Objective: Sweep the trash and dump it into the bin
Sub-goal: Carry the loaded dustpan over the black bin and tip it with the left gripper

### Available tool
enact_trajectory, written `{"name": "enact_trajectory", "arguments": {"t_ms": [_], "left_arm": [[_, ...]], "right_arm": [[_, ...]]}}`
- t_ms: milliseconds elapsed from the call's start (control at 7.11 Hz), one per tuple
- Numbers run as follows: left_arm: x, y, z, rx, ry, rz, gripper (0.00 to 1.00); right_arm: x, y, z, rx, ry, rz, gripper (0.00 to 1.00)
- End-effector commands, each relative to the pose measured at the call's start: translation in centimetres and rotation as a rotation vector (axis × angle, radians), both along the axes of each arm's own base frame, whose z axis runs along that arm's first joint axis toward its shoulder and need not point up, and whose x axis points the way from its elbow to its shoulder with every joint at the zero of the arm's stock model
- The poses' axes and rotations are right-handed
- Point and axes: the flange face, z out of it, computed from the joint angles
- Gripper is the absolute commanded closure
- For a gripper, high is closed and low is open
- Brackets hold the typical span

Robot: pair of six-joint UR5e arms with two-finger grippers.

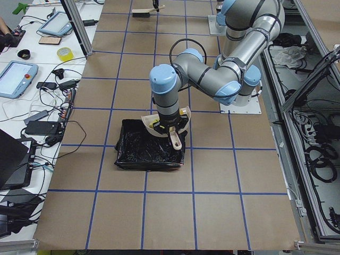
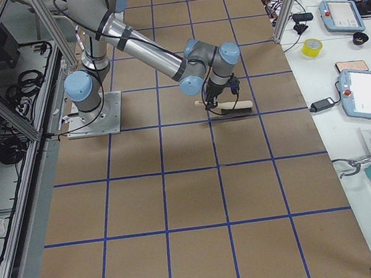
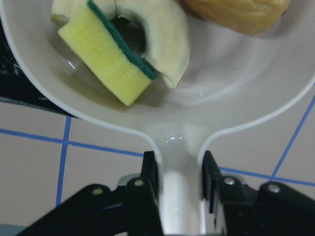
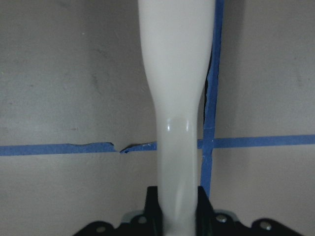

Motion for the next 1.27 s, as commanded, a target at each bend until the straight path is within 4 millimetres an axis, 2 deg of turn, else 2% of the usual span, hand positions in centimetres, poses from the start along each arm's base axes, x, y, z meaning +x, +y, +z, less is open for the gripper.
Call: {"name": "enact_trajectory", "arguments": {"t_ms": [0,141,422,844,1126], "left_arm": [[1.5,-0.1,0.3,0.014,-0.079,-0.014,1.00],[1.8,0.0,0.8,0.024,-0.121,-0.022,1.00],[2.3,0.0,0.9,0.036,-0.163,-0.024,1.00],[3.1,0.1,0.1,0.062,-0.239,-0.064,1.00],[3.4,0.2,0.5,0.073,-0.311,-0.035,1.00]], "right_arm": [[0.1,0.0,-0.2,0.001,-0.007,0.003,0.85],[0.2,0.3,-0.6,0.008,-0.013,0.003,0.61],[0.2,0.2,-0.5,0.004,-0.012,-0.003,0.41],[0.1,0.2,0.5,-0.009,0.000,-0.005,0.25],[0.0,0.0,1.2,-0.015,0.006,-0.010,0.19]]}}
